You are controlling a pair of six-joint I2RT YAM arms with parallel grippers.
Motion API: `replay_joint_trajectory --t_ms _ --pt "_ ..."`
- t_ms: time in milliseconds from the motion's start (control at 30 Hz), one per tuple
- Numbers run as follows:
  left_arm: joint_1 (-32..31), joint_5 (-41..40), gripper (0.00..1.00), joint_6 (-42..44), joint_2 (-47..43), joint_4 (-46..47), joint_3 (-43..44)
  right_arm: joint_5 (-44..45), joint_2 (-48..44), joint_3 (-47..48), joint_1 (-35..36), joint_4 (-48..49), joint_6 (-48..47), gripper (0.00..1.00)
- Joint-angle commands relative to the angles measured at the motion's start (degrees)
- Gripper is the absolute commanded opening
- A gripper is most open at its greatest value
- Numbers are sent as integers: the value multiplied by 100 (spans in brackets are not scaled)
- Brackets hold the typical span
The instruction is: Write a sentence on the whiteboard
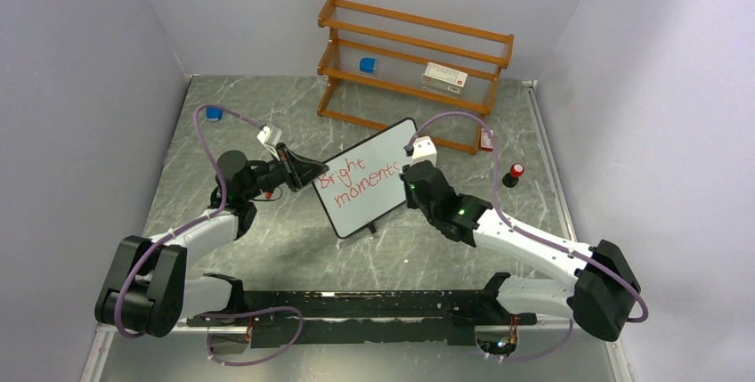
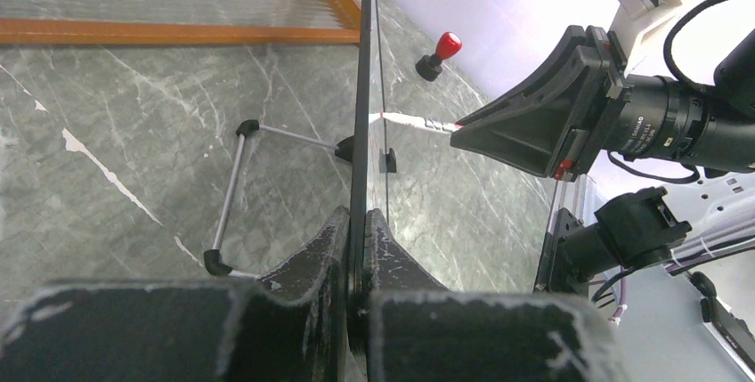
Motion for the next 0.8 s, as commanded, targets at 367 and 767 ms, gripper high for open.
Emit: replay_joint_trajectory --t_ms 367,767 --pt "-52 65 5 228 39 -170 96 -454 -124 -67 -25 40 26 0" --pt "-52 -19 5 318 -3 -307 124 -365 -549 -72 -32 -169 110 0"
